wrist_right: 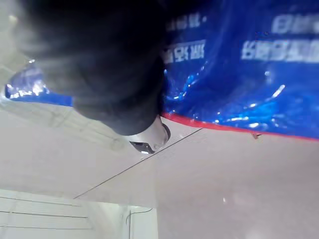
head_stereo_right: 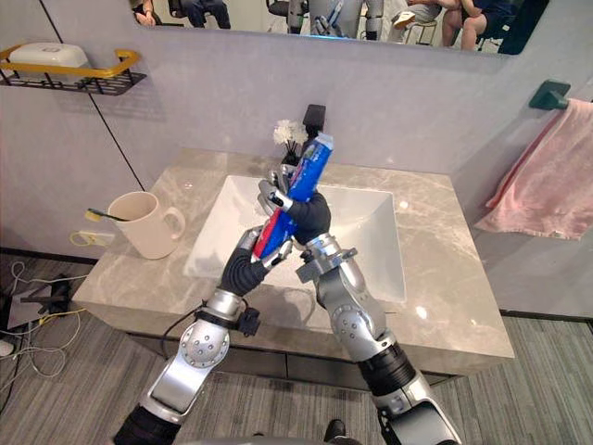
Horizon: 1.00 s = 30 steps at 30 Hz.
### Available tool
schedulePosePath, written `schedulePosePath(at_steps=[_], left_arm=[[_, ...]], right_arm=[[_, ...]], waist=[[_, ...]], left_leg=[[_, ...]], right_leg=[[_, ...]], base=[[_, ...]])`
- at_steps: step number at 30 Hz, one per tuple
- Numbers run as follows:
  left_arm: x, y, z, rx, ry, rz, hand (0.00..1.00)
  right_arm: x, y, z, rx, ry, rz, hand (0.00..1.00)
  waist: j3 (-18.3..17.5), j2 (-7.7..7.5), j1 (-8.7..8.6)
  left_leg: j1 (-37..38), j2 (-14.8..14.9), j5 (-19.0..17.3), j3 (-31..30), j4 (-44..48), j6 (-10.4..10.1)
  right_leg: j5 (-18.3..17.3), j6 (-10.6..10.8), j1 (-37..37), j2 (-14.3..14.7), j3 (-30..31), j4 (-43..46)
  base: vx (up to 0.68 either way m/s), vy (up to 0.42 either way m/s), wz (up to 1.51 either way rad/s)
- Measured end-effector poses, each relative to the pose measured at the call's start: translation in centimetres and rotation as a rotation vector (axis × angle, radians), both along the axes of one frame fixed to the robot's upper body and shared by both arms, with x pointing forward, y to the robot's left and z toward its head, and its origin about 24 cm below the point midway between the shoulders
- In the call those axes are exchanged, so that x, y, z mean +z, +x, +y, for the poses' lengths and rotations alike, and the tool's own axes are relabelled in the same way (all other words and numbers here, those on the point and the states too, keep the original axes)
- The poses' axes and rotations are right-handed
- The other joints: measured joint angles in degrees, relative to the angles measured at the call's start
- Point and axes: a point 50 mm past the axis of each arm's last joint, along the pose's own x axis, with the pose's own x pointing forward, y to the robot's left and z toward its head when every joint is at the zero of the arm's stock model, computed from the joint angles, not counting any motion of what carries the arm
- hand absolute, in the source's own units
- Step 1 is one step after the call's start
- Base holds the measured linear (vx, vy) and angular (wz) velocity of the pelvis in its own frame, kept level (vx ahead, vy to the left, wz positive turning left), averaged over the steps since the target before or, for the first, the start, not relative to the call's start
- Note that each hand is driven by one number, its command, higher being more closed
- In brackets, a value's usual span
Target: Organize washtable
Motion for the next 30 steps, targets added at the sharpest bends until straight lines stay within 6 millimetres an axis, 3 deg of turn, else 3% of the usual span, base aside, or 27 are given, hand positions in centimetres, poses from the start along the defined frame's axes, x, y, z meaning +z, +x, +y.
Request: schedulePosePath(at_steps=[13, 17, 19, 23, 25, 26, 28, 30], left_arm=[[6.6, -1.3, 4.8, 0.134, 0.004, -0.314, 0.0], [7.2, -2.1, 6.5, 0.211, -0.002, -0.358, 0.0], [7.5, -2.7, 8.3, 0.306, -0.007, -0.377, 0.0], [7.2, -3.8, 12.7, 0.558, -0.077, -0.377, 0.0], [6.4, -5.4, 16.1, 0.748, -0.157, -0.353, 0.0], [6.1, -5.8, 16.9, 0.795, -0.174, -0.345, 0.0], [4.9, -6.7, 18.7, 0.906, -0.242, -0.311, 0.0], [2.3, -7.9, 21.0, 1.035, -0.32, -0.221, 0.0]], right_arm=[[0.2, 0.4, -2.0, -0.054, -0.023, -0.031, 1.0], [-0.1, 0.5, -2.9, -0.086, -0.019, -0.021, 1.0], [-0.4, 0.5, -3.6, -0.113, -0.017, -0.011, 1.0], [-1.1, -0.3, -5.5, -0.181, 0.009, 0.003, 1.0], [-1.4, -0.6, -6.6, -0.231, 0.016, 0.007, 1.0], [-1.5, -0.7, -6.9, -0.245, 0.016, 0.008, 1.0], [-1.8, -0.8, -7.9, -0.289, 0.027, 0.013, 1.0], [-1.9, -0.9, -8.4, -0.32, 0.038, 0.02, 1.0]], waist=[[0.4, 0.74, 0.04], [0.6, 1.32, 0.19], [0.6, 1.36, 0.25], [0.6, 1.43, 1.49], [0.6, 1.51, 1.58], [0.5, 1.53, 1.71], [0.4, 1.7, 2.83], [0.1, 2.21, 3.2]], left_leg=[[0.1, 0.1, 0.0, 0.0, 0.1, 0.0], [0.1, 0.1, 0.0, -0.2, 0.0, -0.1], [0.2, 0.2, 0.2, -0.4, -0.4, -0.4], [0.6, 0.4, 0.5, -0.8, -1.2, -0.8], [0.6, 0.4, 0.7, -1.5, -1.5, -1.0], [0.7, 0.4, 0.7, -1.6, -1.6, -1.0], [0.8, 0.4, 0.7, -1.7, -1.7, -1.1], [0.8, 0.4, 0.7, -1.9, -1.9, -1.1]], right_leg=[[-0.1, -0.2, 0.3, 0.0, -0.4, 0.0], [-0.2, -0.3, 0.4, -0.1, -0.6, 0.0], [-0.4, -0.4, 0.4, 0.0, -0.7, 0.0], [-0.8, -0.7, 0.6, 0.2, -1.1, 0.0], [-1.0, -0.8, 0.8, 0.2, -1.8, 0.0], [-1.1, -0.8, 0.9, 0.2, -1.9, 0.0], [-1.2, -0.7, 1.0, 0.3, -2.0, 0.0], [-1.2, -0.6, 1.0, 0.2, -2.1, 0.0]], base=[[0.0, 0.0, 0.0], [0.0, 0.0, 0.01], [0.0, 0.0, 0.04], [0.0, 0.0, 0.02], [0.02, 0.003, 0.14], [0.02, 0.01, 0.11], [0.02, 0.017, 0.04], [0.02, 0.026, 0.04]])
